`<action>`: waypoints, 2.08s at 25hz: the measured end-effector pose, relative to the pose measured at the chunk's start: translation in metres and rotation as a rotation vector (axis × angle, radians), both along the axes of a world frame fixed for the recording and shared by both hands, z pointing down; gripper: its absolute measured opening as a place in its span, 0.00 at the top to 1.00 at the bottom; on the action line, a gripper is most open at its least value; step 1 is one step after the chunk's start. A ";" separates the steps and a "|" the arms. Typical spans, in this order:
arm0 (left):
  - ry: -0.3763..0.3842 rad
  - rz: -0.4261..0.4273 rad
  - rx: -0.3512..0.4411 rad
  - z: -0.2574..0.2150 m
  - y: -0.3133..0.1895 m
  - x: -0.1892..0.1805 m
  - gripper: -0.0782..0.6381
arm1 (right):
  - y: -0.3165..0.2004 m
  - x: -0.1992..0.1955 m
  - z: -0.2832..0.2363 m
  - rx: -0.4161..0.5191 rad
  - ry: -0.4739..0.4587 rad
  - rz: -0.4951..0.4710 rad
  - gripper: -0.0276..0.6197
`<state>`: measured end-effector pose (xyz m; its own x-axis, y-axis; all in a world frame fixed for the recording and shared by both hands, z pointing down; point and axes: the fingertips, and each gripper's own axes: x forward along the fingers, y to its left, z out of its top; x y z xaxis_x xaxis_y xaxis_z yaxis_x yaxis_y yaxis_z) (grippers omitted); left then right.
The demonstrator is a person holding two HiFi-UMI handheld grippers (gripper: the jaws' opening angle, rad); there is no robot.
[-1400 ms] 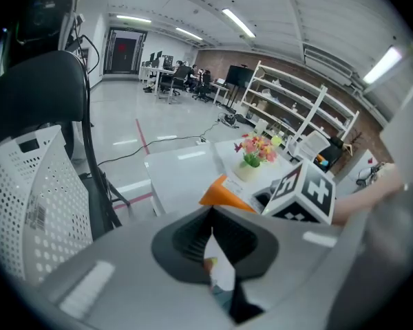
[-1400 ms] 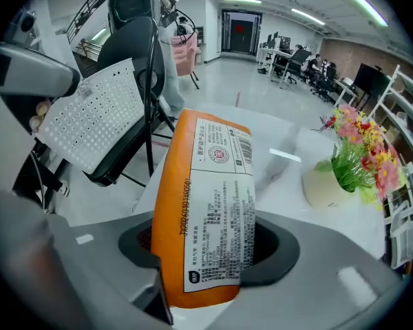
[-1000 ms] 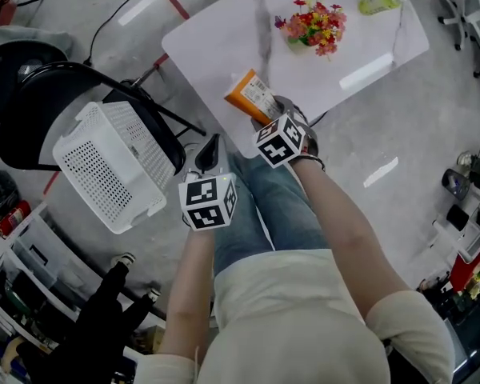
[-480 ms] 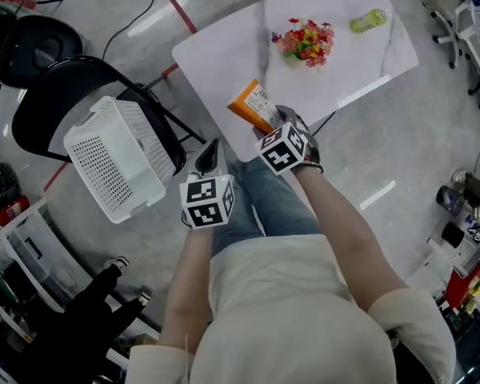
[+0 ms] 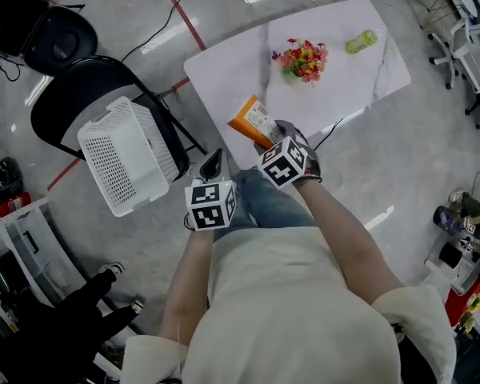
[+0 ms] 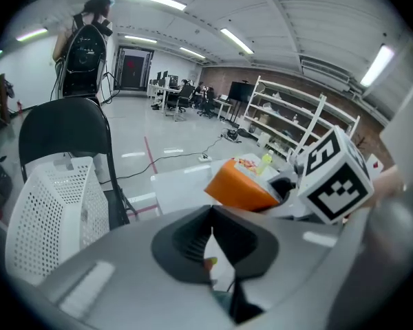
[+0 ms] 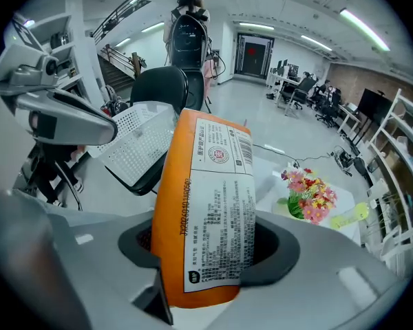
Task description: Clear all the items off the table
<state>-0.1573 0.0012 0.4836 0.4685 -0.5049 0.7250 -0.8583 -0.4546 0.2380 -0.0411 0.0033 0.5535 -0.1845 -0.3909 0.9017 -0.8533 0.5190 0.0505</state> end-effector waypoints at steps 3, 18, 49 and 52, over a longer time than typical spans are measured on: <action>0.002 -0.011 0.021 -0.010 0.001 -0.002 0.88 | 0.002 -0.004 -0.014 0.018 0.001 -0.025 0.53; 0.008 -0.087 0.074 -0.043 0.012 -0.028 0.88 | 0.014 -0.023 -0.053 0.067 0.039 -0.156 0.53; -0.024 -0.282 0.083 -0.067 -0.004 -0.204 0.88 | -0.011 -0.213 -0.085 0.087 0.016 -0.456 0.53; -0.026 -0.306 0.085 -0.068 -0.003 -0.223 0.88 | -0.011 -0.232 -0.084 0.085 0.017 -0.488 0.53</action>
